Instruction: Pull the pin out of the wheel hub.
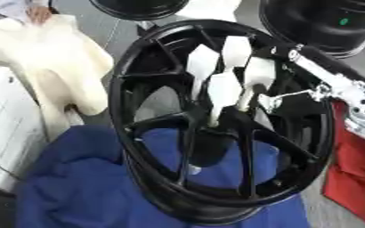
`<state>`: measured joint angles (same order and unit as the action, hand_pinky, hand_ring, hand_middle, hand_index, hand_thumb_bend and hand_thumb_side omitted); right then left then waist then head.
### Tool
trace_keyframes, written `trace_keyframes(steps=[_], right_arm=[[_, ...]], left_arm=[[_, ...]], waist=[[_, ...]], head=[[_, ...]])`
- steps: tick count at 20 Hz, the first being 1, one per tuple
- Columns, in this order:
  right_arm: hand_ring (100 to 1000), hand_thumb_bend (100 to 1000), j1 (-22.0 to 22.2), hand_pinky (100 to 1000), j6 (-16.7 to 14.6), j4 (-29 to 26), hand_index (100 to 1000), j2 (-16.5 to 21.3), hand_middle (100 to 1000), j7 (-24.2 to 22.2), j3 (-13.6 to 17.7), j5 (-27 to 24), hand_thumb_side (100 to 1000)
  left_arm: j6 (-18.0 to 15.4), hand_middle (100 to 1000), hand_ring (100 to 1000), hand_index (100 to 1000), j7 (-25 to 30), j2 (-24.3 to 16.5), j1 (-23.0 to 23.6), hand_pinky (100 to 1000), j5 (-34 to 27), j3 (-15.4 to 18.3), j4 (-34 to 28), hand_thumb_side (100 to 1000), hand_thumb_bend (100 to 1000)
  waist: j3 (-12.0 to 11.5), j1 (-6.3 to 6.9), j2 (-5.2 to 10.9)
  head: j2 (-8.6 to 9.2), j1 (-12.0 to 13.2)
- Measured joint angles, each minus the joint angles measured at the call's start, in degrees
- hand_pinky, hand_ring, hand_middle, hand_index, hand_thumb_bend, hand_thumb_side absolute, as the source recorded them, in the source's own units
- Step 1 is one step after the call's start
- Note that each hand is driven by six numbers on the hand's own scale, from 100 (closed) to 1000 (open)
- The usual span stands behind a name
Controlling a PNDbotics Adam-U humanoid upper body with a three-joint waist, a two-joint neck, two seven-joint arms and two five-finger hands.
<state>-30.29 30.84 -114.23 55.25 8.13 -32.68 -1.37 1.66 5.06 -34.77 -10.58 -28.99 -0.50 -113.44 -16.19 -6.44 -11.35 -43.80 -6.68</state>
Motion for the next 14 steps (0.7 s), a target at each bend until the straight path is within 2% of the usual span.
trace_keyframes(steps=[4,14], right_arm=[[439,100,-0.8,562,0.2,0.0,370,0.1,279,0.2,0.0,-0.4,114],[435,100,-1.6,562,0.9,0.0,361,3.0,269,-1.1,1.3,-2.4,119]], left_arm=[[0.0,622,802,854,0.0,0.0,0.0,969,0.0,0.0,0.0,702,100],[0.1,622,802,854,0.1,0.0,-0.1,967,-0.2,0.0,0.0,697,100]], waist=[[-0.2,0.0,0.0],[-0.2,-0.06,0.15]], head=[[0.0,0.0],[0.0,0.1]])
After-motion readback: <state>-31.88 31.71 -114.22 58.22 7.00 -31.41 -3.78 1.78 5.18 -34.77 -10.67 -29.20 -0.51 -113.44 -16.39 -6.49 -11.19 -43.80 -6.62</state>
